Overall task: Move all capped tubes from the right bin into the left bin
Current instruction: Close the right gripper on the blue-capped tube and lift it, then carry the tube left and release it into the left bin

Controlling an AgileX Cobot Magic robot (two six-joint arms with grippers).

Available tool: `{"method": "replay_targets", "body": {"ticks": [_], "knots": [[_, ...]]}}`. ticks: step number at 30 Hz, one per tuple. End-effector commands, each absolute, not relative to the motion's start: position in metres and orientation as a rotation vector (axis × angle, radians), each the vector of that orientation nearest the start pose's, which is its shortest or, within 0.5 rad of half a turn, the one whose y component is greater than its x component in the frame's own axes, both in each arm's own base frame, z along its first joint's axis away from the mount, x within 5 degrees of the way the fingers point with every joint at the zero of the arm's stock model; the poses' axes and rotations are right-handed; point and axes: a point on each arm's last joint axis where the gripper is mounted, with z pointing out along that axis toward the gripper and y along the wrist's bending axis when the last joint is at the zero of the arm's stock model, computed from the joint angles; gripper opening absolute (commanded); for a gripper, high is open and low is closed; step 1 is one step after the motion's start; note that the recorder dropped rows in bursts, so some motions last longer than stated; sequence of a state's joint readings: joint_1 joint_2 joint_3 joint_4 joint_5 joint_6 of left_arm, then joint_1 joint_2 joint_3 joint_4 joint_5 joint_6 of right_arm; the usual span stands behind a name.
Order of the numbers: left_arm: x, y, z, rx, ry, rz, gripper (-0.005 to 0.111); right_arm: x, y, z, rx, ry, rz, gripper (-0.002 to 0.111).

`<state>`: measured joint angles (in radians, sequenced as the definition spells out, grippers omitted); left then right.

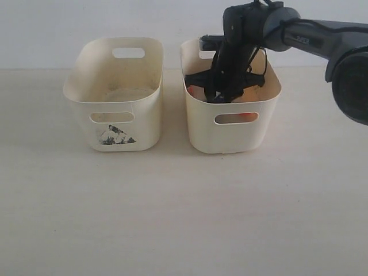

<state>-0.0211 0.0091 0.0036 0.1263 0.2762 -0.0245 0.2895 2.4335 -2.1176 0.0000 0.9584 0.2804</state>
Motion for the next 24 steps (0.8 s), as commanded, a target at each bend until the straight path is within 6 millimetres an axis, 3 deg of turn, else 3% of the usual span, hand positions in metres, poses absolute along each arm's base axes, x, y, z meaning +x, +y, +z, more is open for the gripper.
{"method": "replay_targets", "body": {"ticks": [1,6,11,14,19,24], "knots": [[0.056,0.002,0.189,0.065,1.75,0.071,0.004,0.497,0.146,0.218,-0.022,2.626,0.178,0.0],[0.056,0.002,0.189,0.065,1.75,0.071,0.004,0.486,0.142,0.267,-0.043,2.523,0.183,0.0],[0.056,0.002,0.189,0.065,1.75,0.071,0.004,0.473,0.139,0.305,-0.057,2.462,0.201,0.0],[0.056,0.002,0.189,0.065,1.75,0.071,0.004,0.464,0.143,0.323,-0.071,2.437,0.307,0.0],[0.056,0.002,0.189,0.065,1.75,0.071,0.004,0.455,0.165,0.336,-0.11,2.405,0.66,0.0],[0.056,0.002,0.189,0.065,1.75,0.071,0.004,0.452,0.19,0.324,-0.134,2.43,0.733,0.0]]}}
